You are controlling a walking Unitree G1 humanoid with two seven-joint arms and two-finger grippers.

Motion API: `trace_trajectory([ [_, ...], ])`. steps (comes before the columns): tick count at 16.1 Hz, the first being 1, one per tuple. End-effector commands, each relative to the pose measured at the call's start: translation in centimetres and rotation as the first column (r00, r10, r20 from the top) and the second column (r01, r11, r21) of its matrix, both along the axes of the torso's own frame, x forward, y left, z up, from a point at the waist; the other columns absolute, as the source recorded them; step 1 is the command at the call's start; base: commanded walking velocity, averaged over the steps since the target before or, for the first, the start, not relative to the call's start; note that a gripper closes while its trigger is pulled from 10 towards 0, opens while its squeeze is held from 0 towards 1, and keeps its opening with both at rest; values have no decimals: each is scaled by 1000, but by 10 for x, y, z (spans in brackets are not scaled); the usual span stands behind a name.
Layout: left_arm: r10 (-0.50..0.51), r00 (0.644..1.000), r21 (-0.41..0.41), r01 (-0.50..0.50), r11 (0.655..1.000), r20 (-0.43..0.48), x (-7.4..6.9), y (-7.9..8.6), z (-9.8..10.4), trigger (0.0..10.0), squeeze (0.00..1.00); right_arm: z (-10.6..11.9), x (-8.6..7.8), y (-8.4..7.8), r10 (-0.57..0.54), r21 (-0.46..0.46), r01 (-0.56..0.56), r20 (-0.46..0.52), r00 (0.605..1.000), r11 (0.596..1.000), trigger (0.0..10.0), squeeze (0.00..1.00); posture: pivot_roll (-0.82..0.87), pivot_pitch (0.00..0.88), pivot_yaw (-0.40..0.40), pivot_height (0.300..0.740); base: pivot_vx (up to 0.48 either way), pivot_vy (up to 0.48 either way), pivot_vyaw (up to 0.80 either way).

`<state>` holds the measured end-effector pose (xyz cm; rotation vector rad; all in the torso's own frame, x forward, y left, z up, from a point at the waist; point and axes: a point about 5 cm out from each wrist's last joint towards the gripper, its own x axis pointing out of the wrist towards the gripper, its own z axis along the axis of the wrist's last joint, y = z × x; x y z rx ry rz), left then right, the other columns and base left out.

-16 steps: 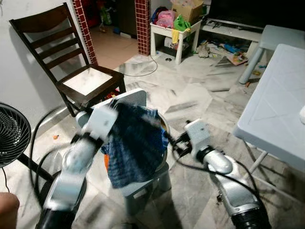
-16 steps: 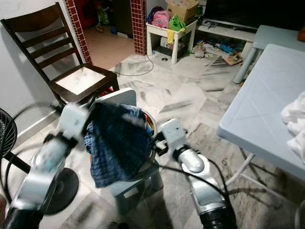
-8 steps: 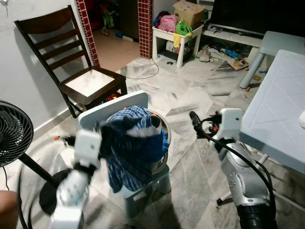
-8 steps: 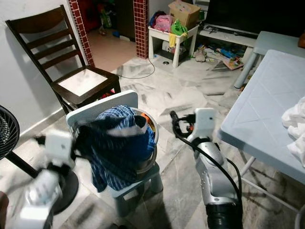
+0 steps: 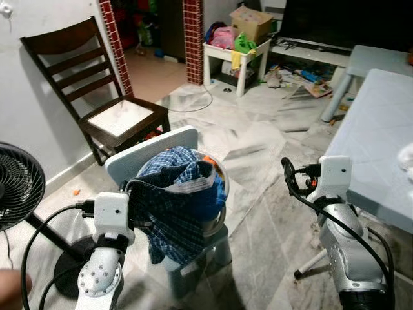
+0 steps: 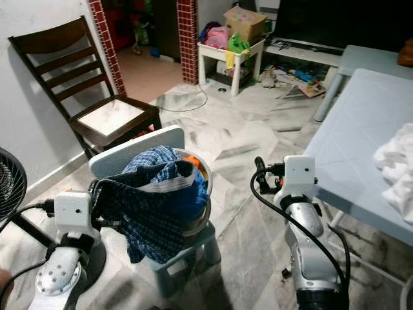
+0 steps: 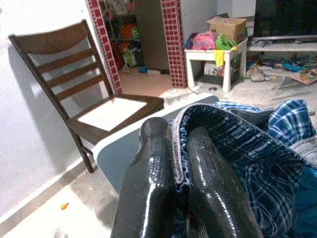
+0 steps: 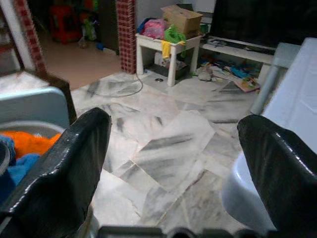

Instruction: Hang hanger

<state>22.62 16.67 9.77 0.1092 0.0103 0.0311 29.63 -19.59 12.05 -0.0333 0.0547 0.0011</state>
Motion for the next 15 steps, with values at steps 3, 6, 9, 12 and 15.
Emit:
trace_trajectory([
  [3,-67,998,-70,67,995,-10,2,-8,2,10000,0,7,-2,-4,-50,33,49,51,997,998,10000,0,-43,0,56,740,0,0,0],
  [6,-57,998,-92,57,994,-2,12,-13,6,10000,0,2,-4,-4,-17,63,17,4,1000,998,10000,0,-54,0,62,740,0,0,0],
  [9,-74,997,-107,74,992,-2,14,-17,8,10000,0,6,-4,1,13,82,-15,17,1000,997,10000,0,-62,0,58,740,0,0,0],
  [12,-70,997,-137,71,988,14,17,-21,12,10000,0,8,-3,0,20,77,-21,16,1000,997,10000,0,-69,0,50,740,0,0,0],
  [15,-68,998,-147,69,987,14,20,-25,13,10000,0,8,-1,1,33,70,-33,8,999,997,10000,0,-73,0,49,740,0,0,0],
])
